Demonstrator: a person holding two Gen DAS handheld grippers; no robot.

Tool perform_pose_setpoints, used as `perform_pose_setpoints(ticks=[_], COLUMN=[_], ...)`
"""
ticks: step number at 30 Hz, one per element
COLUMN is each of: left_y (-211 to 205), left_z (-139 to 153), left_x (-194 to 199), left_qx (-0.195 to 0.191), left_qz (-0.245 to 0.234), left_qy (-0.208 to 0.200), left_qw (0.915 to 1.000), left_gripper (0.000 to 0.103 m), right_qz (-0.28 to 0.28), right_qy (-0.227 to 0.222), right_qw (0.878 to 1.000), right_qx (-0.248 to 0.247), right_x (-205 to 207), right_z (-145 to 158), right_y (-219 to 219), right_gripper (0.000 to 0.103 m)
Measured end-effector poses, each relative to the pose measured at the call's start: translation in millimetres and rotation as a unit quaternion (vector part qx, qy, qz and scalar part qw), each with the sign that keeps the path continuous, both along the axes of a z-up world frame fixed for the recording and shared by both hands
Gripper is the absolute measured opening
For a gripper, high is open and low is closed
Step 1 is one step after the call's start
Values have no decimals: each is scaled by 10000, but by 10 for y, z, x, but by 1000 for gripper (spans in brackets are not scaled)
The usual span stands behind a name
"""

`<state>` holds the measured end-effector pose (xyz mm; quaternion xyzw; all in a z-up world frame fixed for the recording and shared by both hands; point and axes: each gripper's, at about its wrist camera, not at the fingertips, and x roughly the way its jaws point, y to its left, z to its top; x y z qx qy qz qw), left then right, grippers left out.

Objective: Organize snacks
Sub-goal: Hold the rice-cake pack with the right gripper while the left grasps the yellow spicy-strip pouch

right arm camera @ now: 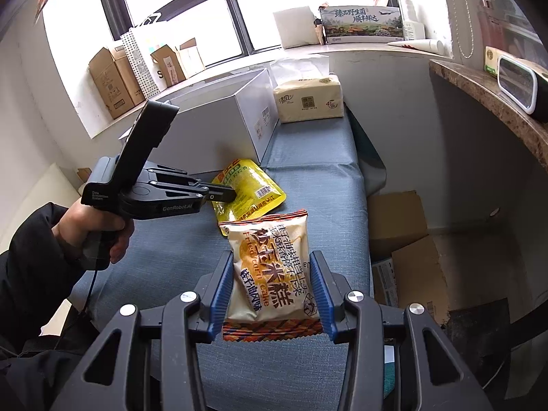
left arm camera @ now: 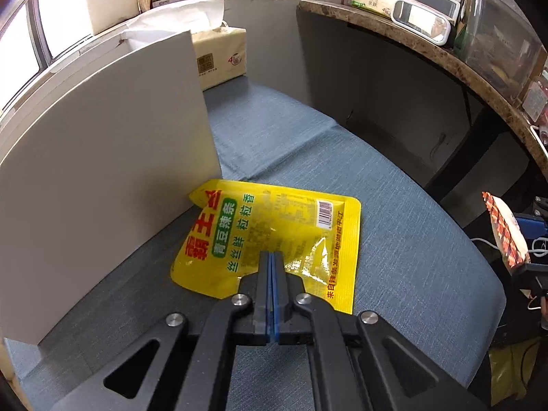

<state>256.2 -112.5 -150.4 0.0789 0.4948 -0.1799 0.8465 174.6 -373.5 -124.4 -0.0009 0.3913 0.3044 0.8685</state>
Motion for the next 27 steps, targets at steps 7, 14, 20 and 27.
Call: perform_pose_setpoints(ticks=[7, 14, 20, 27], left_y=[65, -130, -228, -349], left_z=[193, 32, -113, -142], left_x=[-67, 249, 324, 203], left_qx=[-429, -28, 327, 480], left_qz=[993, 2728, 4068, 4697], left_qy=[149, 428, 458, 314], left_qw=[9940, 9611, 9118, 8810], left_gripper=[103, 103, 103, 103], right_qz=[-104, -263, -457, -428], right_qy=[-90, -121, 15, 15], right_qw=[9999, 9996, 9988, 9983], right_qx=[-35, -32, 197, 395], right_x=[9, -29, -10, 17], right_z=[43, 33, -3, -36], right_y=[-62, -177, -405, -451], right_gripper=[48, 48, 48, 48])
